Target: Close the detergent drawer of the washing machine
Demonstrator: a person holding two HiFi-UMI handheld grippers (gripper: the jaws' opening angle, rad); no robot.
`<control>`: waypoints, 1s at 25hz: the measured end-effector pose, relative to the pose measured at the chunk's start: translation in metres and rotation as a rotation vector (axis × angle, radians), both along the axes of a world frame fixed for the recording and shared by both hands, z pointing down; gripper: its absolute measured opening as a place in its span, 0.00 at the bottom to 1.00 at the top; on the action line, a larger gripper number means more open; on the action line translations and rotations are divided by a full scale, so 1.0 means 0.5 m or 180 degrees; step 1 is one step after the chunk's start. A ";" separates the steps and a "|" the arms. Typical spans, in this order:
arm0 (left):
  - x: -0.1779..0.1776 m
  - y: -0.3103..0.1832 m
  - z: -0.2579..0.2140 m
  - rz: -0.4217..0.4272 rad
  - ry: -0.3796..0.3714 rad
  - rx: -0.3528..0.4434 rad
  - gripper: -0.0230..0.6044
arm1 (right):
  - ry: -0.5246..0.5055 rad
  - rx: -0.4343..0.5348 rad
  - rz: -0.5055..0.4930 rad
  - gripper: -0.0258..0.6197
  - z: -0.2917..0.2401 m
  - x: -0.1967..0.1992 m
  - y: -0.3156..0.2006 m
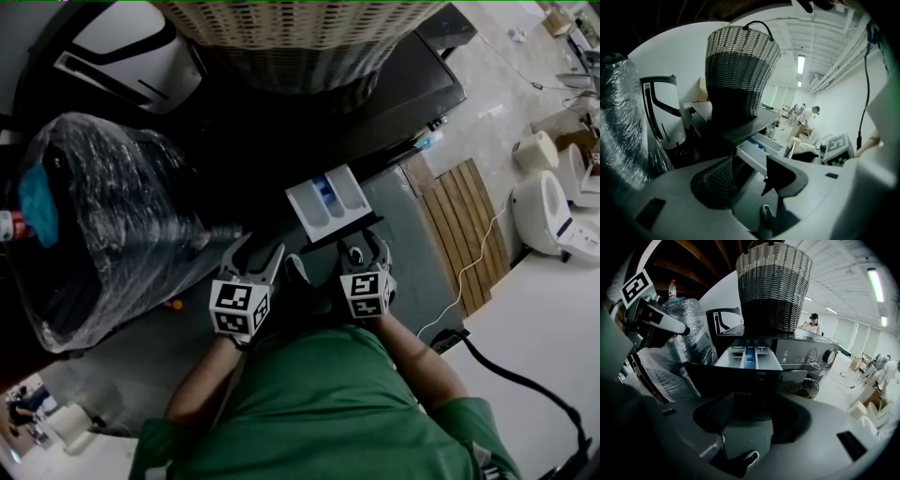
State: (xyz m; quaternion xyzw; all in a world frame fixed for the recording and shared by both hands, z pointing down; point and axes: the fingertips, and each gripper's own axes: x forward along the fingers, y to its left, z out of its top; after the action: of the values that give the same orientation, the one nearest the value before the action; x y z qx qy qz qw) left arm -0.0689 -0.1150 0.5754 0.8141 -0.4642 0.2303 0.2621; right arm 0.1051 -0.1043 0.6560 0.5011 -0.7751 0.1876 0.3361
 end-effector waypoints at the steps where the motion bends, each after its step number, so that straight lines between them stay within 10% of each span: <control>1: -0.001 -0.001 0.003 -0.0011 -0.0001 -0.0012 0.41 | 0.0020 0.0004 -0.0007 0.42 0.001 0.000 -0.002; 25: -0.085 -0.041 0.008 -0.0227 -0.0001 -0.0038 0.41 | 0.0019 0.0062 -0.0027 0.42 -0.002 -0.081 -0.163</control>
State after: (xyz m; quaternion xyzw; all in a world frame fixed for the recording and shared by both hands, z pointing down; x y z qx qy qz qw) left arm -0.1113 -0.1357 0.5794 0.7954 -0.4916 0.2238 0.2748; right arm 0.0645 -0.1857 0.6551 0.5016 -0.7780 0.1771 0.3342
